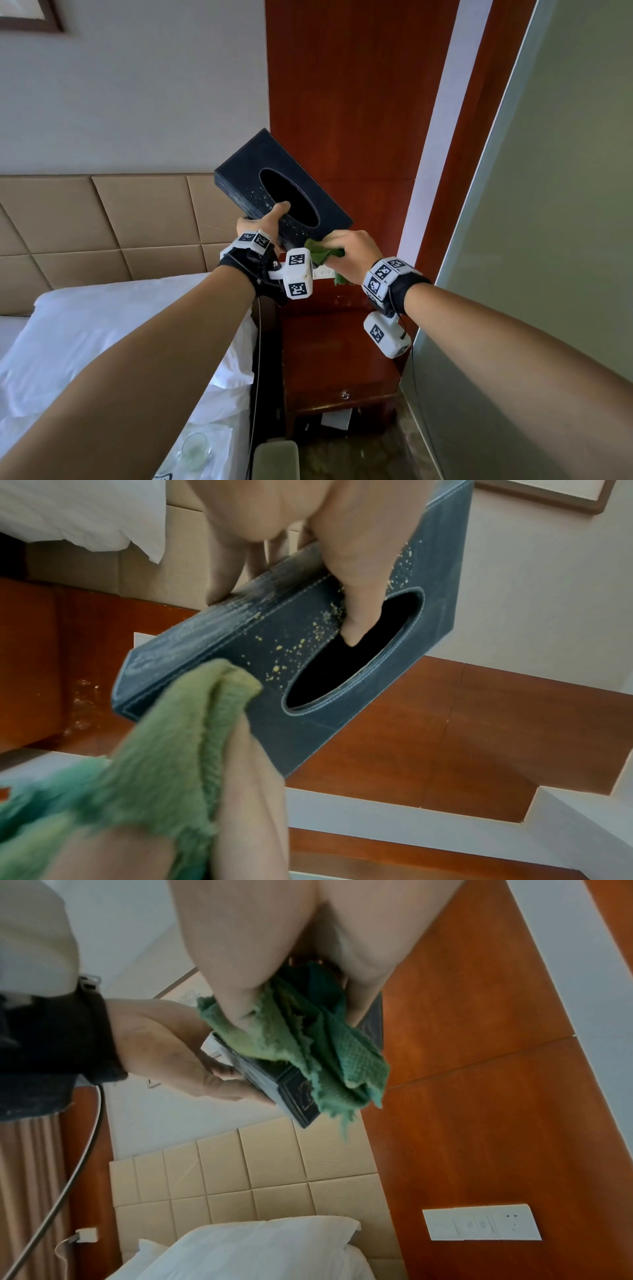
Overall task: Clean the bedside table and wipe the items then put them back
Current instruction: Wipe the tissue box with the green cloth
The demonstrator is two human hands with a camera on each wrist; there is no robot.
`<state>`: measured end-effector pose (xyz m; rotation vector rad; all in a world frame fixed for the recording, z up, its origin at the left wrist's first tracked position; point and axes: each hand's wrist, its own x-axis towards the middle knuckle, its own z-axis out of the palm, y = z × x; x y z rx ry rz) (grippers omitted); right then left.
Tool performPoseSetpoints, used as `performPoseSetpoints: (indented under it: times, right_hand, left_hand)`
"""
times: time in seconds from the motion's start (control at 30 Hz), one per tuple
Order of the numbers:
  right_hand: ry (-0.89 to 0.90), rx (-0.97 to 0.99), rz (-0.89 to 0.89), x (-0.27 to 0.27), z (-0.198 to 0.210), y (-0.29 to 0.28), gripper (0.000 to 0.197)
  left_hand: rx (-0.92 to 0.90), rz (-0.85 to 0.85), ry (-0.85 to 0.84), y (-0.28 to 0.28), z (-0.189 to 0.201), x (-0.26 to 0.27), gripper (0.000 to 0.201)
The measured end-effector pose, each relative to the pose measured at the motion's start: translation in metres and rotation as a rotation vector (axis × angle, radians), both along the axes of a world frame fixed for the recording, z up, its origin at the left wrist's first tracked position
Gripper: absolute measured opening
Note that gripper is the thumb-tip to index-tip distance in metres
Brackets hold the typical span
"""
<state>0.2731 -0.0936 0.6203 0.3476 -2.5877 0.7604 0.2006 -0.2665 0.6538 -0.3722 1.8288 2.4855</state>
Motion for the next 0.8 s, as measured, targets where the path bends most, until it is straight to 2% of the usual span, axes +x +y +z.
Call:
performPoseSetpoints:
  times: [0.03, 0.13, 0.33, 0.4, 0.47, 0.53, 0.57, 0.7, 0.73, 0.8]
  right_hand:
    - [-0.055, 0.012, 0.029, 0.001, 0.002, 0.0, 0.033]
    - [-0.148, 0.084, 0.011, -0.001, 0.004, 0.006, 0.017]
    - [-0.027, -0.259, -0.41, 0.0, 0.009, 0.032, 0.025]
    - [-0.081, -0.343, -0.549, -0.002, 0.008, 0.041, 0.038]
    - [-0.21, -0.408, -0.598, -0.002, 0.003, 0.047, 0.06]
    - [-0.318, -0.443, -0.567, -0.001, 0.001, 0.049, 0.068]
    - [-0.347, -0.494, -0.531, -0.001, 0.0, 0.048, 0.061]
    - [-0.504, -0.884, -0.395, -0.006, -0.004, 0.042, 0.012]
    - [-0.572, -0.975, -0.313, -0.008, -0.005, 0.043, 0.014]
    - [-0.694, -1.163, -0.129, -0.011, -0.004, 0.047, 0.038]
  left_hand:
    - [-0.008, -0.001, 0.011, 0.0, -0.002, -0.001, 0.066]
    - [-0.032, -0.007, 0.021, -0.002, -0.006, -0.004, 0.062]
    - [0.001, -0.013, -0.001, -0.007, -0.013, -0.008, 0.058]
    - [0.03, -0.027, -0.016, -0.007, -0.014, -0.009, 0.057]
    - [0.051, -0.047, -0.025, -0.007, -0.014, -0.01, 0.058]
    - [0.031, -0.083, -0.042, -0.008, -0.013, -0.01, 0.057]
    - [0.031, -0.104, -0.051, -0.008, -0.011, -0.009, 0.056]
    - [0.06, -0.212, -0.072, -0.004, -0.008, -0.009, 0.066]
    - [0.077, -0.228, -0.075, -0.002, -0.008, -0.008, 0.066]
    - [0.083, -0.274, -0.087, 0.002, -0.009, -0.009, 0.064]
